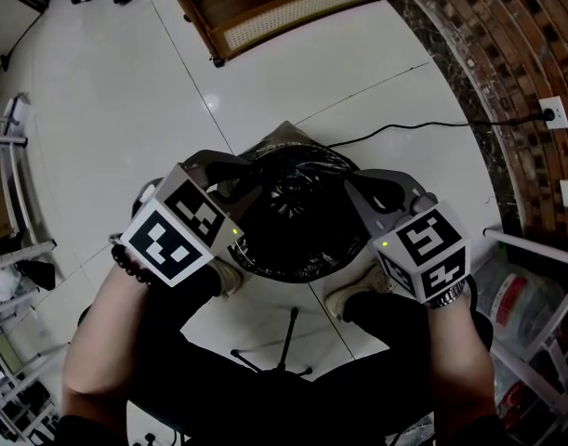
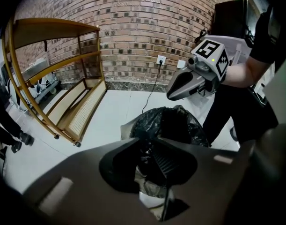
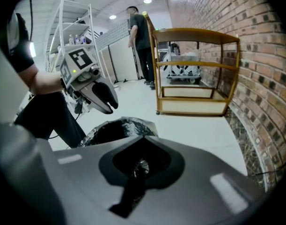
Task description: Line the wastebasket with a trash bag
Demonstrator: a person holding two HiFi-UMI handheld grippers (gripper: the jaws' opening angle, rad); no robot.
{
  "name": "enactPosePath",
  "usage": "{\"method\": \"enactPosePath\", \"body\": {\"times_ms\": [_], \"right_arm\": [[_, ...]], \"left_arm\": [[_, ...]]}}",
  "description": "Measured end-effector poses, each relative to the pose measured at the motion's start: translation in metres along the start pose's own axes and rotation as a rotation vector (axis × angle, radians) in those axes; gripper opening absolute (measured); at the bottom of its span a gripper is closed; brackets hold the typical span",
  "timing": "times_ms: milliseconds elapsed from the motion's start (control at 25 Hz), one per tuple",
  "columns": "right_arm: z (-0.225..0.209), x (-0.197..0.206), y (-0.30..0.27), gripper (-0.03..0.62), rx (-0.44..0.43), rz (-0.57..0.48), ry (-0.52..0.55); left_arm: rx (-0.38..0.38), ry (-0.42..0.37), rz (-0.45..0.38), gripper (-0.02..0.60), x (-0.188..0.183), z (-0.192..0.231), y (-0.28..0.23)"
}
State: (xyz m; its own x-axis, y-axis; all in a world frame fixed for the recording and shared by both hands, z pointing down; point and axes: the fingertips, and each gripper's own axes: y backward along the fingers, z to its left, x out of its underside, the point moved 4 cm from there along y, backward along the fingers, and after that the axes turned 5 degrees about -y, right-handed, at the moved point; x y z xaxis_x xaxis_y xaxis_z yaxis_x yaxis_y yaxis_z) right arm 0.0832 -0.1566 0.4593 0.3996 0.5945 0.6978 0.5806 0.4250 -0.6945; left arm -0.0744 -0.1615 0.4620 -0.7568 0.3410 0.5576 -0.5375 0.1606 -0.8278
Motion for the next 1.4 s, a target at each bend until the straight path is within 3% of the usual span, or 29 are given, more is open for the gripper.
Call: {"method": "enactPosePath", "body": {"times_ms": [240,520,840,1400], "right_arm": [[0.027,0.003,-0.008,0.003,-0.063,0.037,0.075],[0.047,0.008,-0.015,0.002,-0.121,0.053,0.106],[0.062,0.016,-0.021,0.002,-0.169,0.081,0.116],[0.064,0.020,-0.022,0.002,-0.171,0.099,0.117]], "left_arm": [[0.078,-0.097,0.036,0.003,0.000,-0.031,-0.014],[0.111,-0.156,0.043,0.003,-0.002,-0.051,-0.025],[0.115,-0.154,0.024,0.003,-0.004,-0.054,-0.022],[0.123,-0.157,0.036,0.003,-0.001,-0.057,-0.022]]}}
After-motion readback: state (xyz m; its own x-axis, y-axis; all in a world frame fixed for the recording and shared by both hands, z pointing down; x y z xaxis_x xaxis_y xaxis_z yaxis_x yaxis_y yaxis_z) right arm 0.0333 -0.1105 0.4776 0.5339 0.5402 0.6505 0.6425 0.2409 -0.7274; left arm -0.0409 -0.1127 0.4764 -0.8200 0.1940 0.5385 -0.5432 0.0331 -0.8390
